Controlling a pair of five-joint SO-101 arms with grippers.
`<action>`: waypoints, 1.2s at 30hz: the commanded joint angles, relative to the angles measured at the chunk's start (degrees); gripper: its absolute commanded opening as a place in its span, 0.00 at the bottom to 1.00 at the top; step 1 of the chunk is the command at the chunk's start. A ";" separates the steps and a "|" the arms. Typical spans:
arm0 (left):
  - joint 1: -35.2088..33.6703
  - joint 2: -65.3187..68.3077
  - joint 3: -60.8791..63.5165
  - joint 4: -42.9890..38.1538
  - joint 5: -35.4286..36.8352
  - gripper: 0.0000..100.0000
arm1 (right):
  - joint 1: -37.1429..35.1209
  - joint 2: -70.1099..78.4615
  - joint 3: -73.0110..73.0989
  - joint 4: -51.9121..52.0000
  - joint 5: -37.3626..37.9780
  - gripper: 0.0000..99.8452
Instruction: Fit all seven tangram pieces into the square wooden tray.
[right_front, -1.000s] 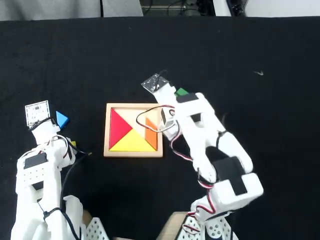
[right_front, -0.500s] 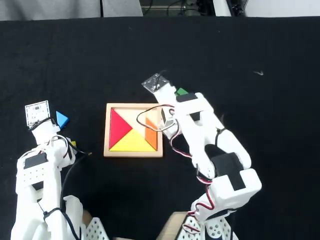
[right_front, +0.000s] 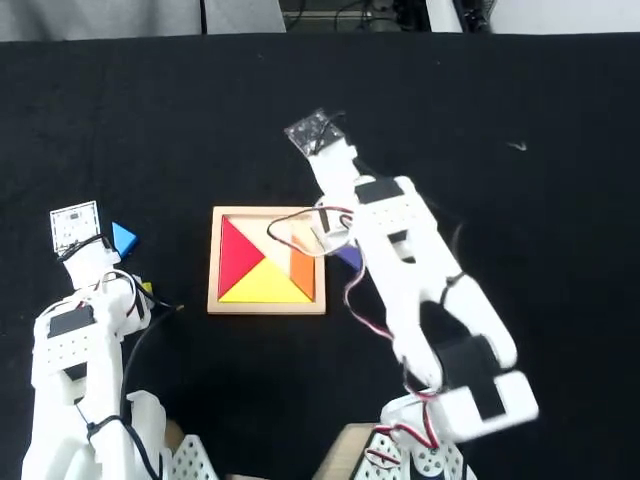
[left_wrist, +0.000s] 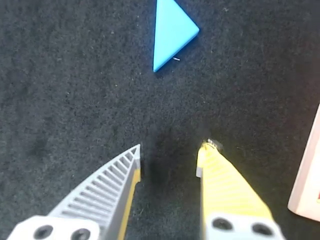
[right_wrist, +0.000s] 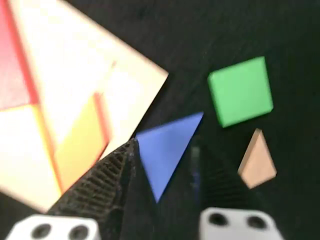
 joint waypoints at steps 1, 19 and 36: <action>0.75 -1.14 -0.31 -0.88 0.18 0.19 | -0.79 5.58 -7.25 -1.93 -0.70 0.08; 0.75 -1.14 -0.31 -0.88 0.18 0.19 | 4.84 13.41 -10.86 12.84 0.97 0.08; 0.75 -1.14 -0.31 -0.88 0.18 0.19 | 6.33 -25.01 18.07 11.96 -3.16 0.08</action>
